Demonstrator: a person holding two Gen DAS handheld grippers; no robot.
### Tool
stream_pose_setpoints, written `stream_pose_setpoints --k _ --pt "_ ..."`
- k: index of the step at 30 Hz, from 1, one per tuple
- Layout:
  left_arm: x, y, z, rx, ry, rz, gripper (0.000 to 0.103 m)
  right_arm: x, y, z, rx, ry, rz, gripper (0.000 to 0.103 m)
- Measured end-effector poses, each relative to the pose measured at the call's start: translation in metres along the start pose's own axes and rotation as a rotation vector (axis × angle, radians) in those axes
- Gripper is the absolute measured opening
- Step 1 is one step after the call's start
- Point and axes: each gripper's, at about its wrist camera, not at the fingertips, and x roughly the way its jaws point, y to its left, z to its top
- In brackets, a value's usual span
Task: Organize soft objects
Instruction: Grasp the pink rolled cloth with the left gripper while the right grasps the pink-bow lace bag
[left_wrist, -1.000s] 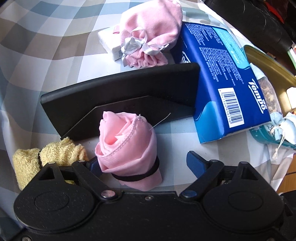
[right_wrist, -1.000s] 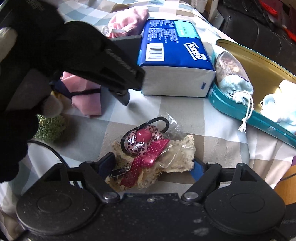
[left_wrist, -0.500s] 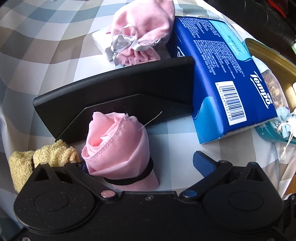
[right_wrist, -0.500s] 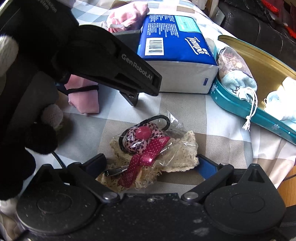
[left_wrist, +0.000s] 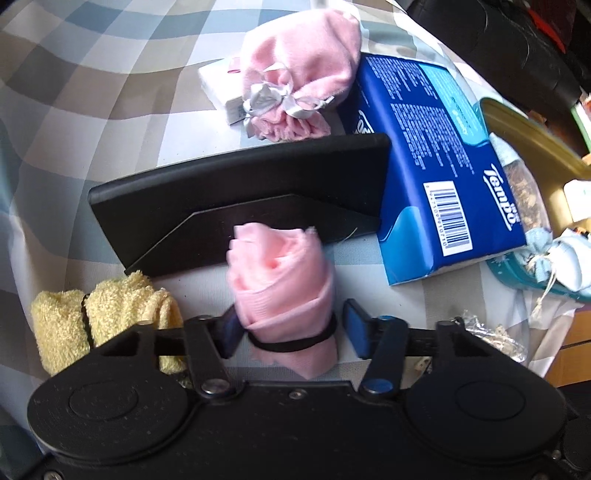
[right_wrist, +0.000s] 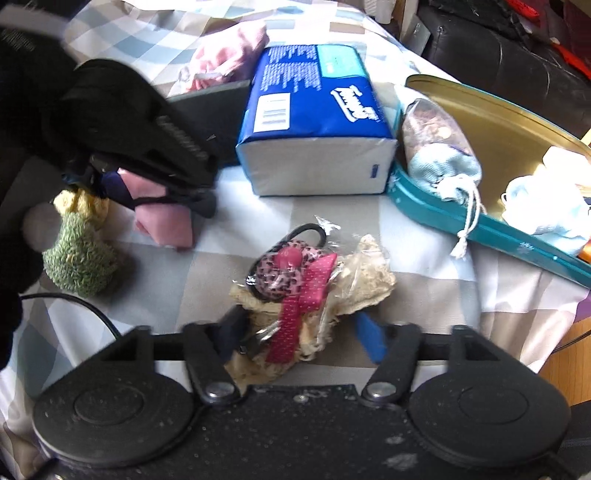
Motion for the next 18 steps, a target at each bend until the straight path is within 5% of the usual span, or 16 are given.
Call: stream_pose_setpoints --k 4,18 --pt "-0.008 0.004 -0.004 -0.013 0.004 -0.030 0.045 -0.005 -0.007 0.001 0.020 0.006 0.009 0.041" --pt "-0.052 -0.010 -0.045 0.067 -0.078 -0.043 0.045 -0.047 -0.008 -0.027 -0.005 0.007 0.101 0.041"
